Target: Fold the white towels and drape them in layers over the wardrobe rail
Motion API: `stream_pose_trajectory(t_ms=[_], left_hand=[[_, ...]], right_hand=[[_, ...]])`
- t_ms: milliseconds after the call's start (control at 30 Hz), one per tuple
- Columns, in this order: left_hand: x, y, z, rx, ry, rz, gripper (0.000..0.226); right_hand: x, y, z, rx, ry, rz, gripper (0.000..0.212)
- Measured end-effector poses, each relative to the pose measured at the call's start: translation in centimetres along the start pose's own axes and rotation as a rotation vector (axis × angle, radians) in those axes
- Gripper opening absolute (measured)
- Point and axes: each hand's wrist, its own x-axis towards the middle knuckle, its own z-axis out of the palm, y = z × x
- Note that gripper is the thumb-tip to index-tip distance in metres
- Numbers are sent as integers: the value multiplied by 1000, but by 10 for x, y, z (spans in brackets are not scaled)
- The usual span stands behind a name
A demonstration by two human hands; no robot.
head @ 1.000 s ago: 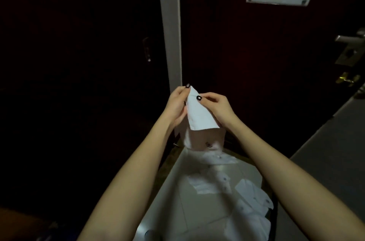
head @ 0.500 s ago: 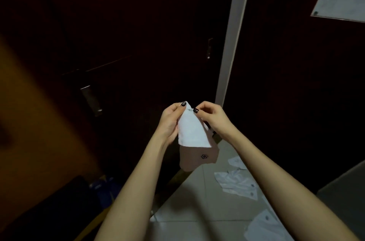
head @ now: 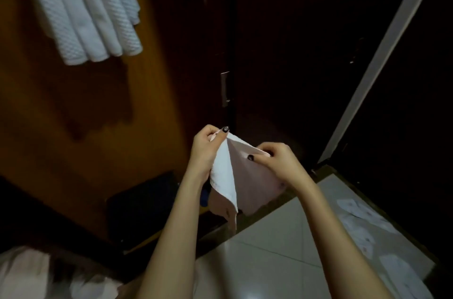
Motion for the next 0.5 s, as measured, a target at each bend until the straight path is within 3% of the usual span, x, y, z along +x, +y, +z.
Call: stream_pose_trajectory(t_ms=[200, 367, 500], left_hand=[[-36, -11, -82, -58, 320, -75, 29], [-62, -13, -113, -129, 428, -118, 40], [-80, -17, -125, -267, 473, -180, 31]], right_hand=[[-28, -4, 50, 32, -55, 78, 11], [-43, -44, 79, 155, 58, -166, 11], [-49, -69, 95, 213, 45, -256, 16]])
